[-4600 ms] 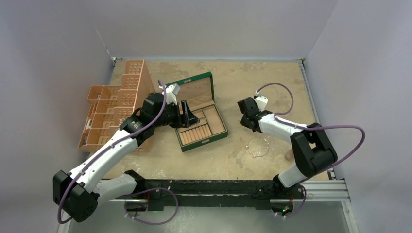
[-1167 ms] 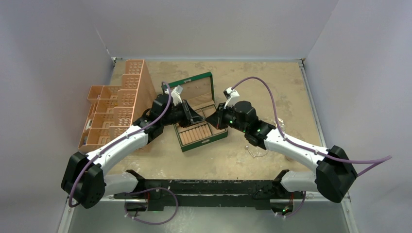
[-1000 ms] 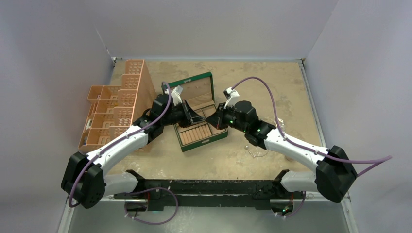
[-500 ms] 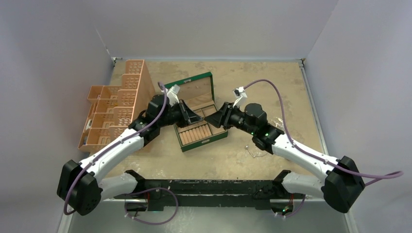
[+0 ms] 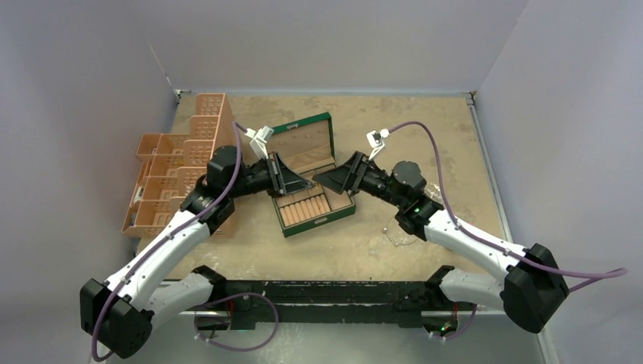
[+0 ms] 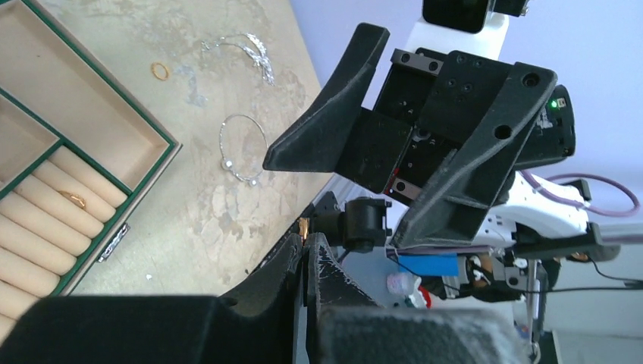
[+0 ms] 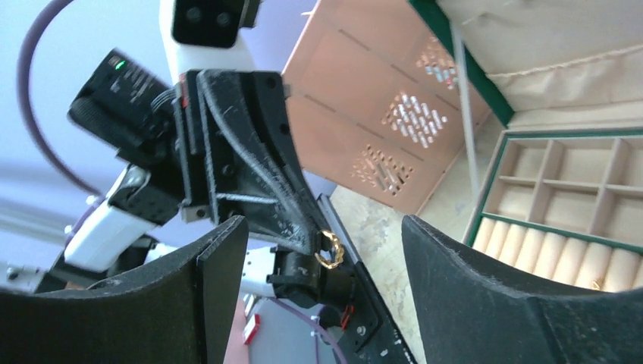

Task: Organize the mixed jewelry

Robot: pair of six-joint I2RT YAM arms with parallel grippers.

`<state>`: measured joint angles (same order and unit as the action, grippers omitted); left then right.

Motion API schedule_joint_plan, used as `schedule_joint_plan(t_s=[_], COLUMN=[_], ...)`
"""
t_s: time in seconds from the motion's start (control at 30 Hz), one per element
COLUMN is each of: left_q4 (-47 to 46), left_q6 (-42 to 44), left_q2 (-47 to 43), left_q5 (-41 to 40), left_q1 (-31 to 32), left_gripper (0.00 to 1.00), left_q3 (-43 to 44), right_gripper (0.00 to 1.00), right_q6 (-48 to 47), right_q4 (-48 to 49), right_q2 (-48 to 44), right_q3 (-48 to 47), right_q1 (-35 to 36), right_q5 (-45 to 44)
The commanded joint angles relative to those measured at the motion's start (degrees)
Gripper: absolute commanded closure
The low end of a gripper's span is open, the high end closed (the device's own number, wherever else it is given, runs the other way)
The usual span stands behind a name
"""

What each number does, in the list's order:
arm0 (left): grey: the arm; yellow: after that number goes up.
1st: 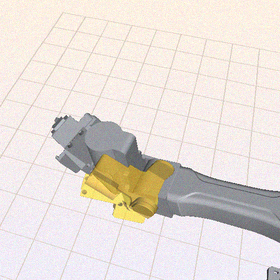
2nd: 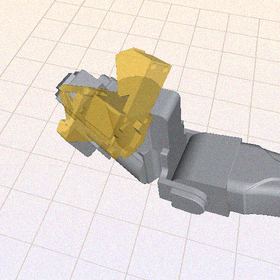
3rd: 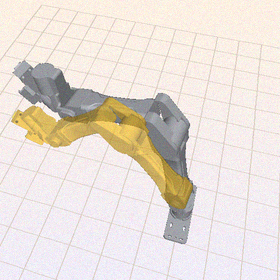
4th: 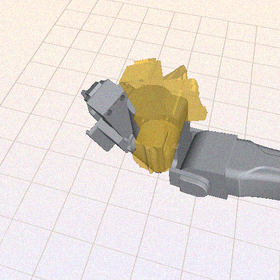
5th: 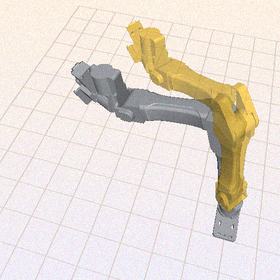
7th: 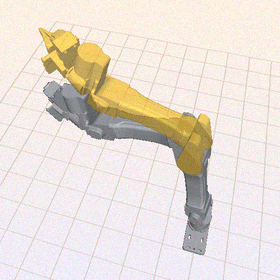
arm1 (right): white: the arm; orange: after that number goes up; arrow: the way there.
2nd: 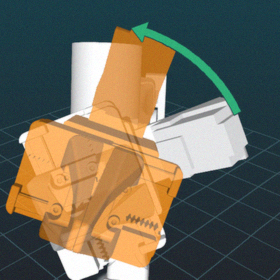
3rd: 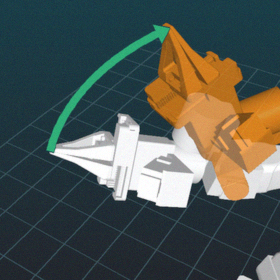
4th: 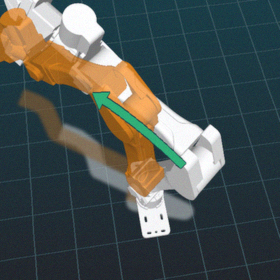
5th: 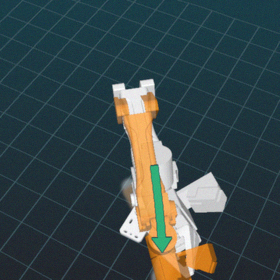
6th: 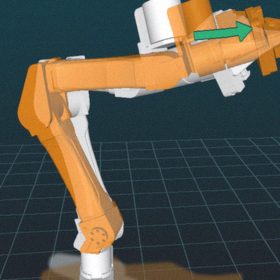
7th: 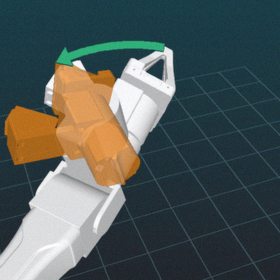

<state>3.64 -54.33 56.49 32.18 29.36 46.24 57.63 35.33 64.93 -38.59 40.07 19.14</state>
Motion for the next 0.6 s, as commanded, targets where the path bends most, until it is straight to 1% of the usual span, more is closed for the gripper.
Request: schedule_joint_plan(t_s=[0.0,0.07,0.17,0.23,0.3,0.47,0.5,0.57], left_q4=[-5.5,-7.9,-11.6,-15.8,-19.3,-24.3,-24.6,-24.4], left_q6=[0.4,-1.2,-4.0,-6.6,-9.2,-13.6,-14.0,-14.5], left_q2=[-0.3,-0.3,0.3,0.8,1.1,1.1,0.9,0.4], left_q5=[13.5,17.8,22.1,24.7,26.3,26.8,26.5,26.1], left_q1=[-4.1,-6.0,-7.2,-7.2,-7.2,-7.2,-7.2,-7.2], left_gripper=[1.00,1.00,1.00,1.00,1.00,1.00,1.00,1.00], left_q3=[1.9,1.6,1.5,0.8,0.0,-2.2,-2.5,-2.8], right_gripper=[0.21,0.21,0.23,0.24,0.28,0.32,0.34,0.42], right_q6=[1.7,3.5,5.3,6.2,6.9,9.8,9.6,9.7], right_q4=[11.4,14.6,18.6,18.5,17.3,17.6,17.0,16.8], right_q2=[-0.1,-0.4,-1.0,-1.4,-2.4,-6.3,-6.5,-6.4], right_q3=[-0.9,0.7,2.4,2.7,2.7,5.0,4.8,4.2], right_q1=[0.0,0.0,0.0,-0.1,0.1,0.2,0.2,0.2], right_q5=[6.3,6.5,8.1,10.3,10.6,9.1,9.0,9.7])
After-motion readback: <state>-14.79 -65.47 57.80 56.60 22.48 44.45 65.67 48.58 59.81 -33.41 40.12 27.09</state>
